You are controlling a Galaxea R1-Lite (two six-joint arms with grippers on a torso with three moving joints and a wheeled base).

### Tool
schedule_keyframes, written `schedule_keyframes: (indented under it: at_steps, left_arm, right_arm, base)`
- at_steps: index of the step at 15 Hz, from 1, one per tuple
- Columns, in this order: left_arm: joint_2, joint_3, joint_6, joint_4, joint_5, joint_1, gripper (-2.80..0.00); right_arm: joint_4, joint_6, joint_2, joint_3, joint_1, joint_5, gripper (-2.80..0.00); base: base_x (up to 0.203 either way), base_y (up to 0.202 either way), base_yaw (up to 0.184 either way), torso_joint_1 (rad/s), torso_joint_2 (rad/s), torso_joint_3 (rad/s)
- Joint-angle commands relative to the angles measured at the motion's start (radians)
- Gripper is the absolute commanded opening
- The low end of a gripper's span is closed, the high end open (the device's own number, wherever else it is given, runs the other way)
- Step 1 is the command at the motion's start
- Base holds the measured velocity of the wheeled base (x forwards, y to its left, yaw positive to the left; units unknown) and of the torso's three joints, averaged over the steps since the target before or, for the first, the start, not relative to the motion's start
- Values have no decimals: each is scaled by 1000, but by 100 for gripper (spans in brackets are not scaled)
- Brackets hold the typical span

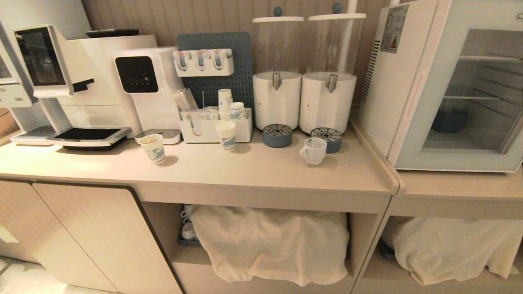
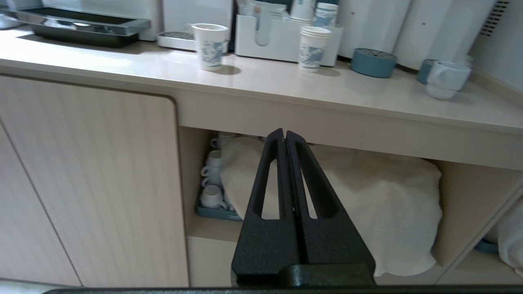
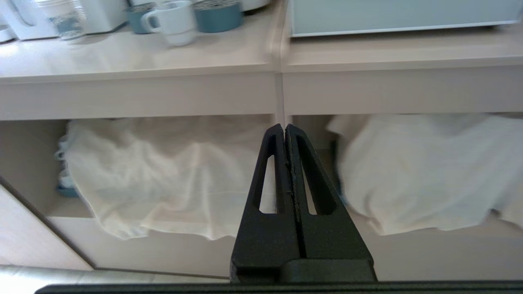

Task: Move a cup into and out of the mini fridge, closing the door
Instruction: Open the freezer door

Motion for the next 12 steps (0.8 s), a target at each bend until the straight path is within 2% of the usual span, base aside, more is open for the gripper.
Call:
schedule_keyframes:
  at_steps: [1,12]
  left_arm:
    - [-5,40,0,-1,0,0,-280]
    - [-5,40,2,-1,2,0,-280]
  right_arm:
    - [-1,0,2,0,0,0,-280]
    - [5,0,2,-3,0,0,-280]
  base:
    - [0,-196,1,2,-2,2]
    - [0,-192,1,2,1,1]
